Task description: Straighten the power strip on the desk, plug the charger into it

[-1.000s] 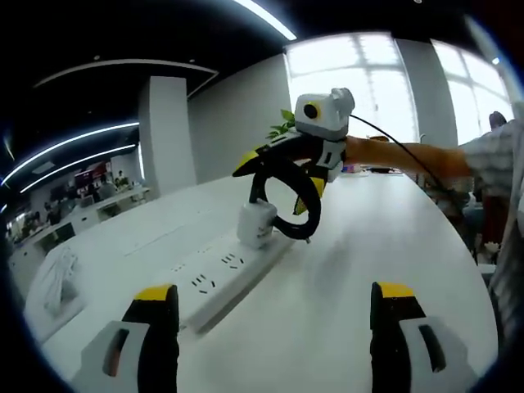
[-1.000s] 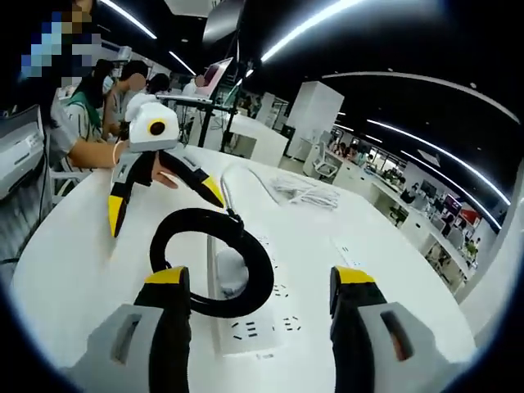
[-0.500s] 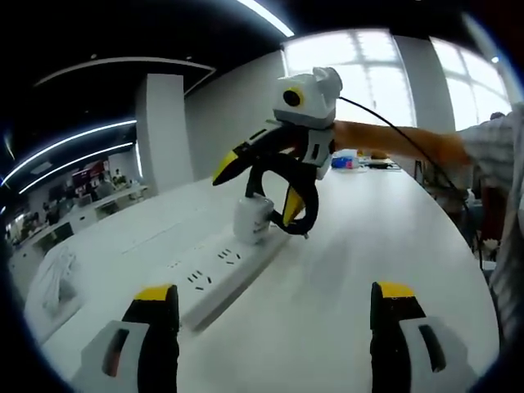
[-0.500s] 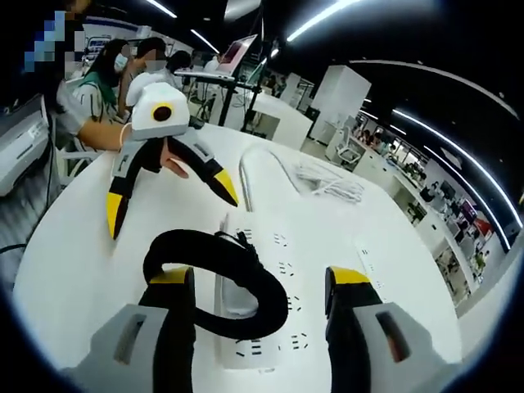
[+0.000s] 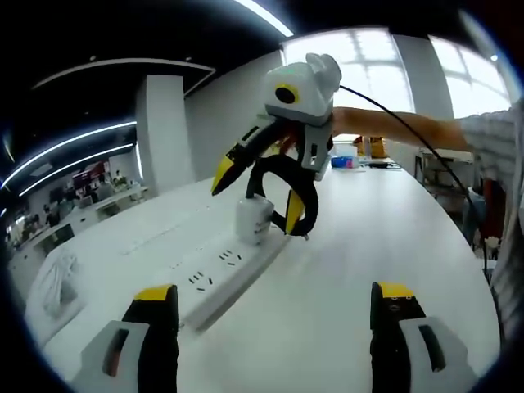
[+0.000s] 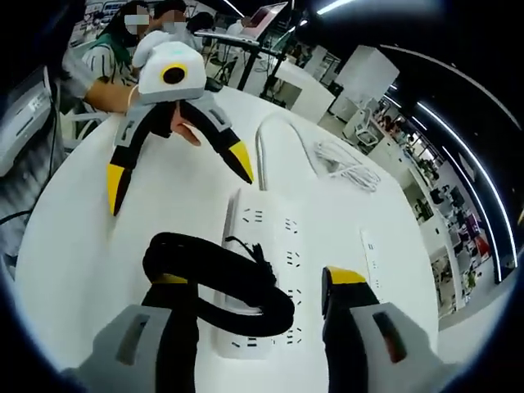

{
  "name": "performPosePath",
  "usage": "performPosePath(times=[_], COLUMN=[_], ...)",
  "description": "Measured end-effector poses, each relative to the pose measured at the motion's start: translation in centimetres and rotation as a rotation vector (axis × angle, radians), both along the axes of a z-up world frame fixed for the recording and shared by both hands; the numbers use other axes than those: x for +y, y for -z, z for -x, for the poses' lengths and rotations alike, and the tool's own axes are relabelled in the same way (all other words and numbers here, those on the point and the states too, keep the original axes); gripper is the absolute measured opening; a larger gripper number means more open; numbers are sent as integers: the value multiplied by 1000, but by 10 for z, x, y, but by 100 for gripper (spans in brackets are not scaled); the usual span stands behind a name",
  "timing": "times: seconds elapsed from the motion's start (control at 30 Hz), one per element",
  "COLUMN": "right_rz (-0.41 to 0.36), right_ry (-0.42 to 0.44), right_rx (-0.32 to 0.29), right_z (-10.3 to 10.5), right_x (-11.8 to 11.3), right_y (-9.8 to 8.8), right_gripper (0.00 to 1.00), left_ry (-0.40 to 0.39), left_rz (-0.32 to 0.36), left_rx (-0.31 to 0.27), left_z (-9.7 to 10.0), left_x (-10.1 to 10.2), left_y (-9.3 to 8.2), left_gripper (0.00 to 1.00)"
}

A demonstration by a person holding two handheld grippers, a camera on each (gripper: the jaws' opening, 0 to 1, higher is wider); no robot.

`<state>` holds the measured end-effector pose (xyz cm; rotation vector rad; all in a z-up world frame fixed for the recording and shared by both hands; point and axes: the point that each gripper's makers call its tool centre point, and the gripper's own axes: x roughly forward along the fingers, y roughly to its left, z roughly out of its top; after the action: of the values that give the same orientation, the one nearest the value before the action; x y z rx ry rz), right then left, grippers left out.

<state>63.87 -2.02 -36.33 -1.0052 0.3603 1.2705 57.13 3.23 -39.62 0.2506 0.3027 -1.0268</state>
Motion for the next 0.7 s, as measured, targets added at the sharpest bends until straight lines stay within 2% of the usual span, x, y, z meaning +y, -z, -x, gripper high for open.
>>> performPosePath(times=[0.37,0.57,0.7], right_rz=[106,170,193], right_ry=[-41,-39,-37], right_rx=[-24,-66,-68], right_z=[5,0,1], right_x=[4,2,3], right_y=[9,6,4], right_gripper=[45,33,31], left_ry=[-8,-5,-7], left_rz=[-6,-5,-2], left_rx=[2,-2,-5], left_z=[-1,1,0], left_x=[3,3,3], left_y=[-1,-3,-4], left_gripper=[99,99,99])
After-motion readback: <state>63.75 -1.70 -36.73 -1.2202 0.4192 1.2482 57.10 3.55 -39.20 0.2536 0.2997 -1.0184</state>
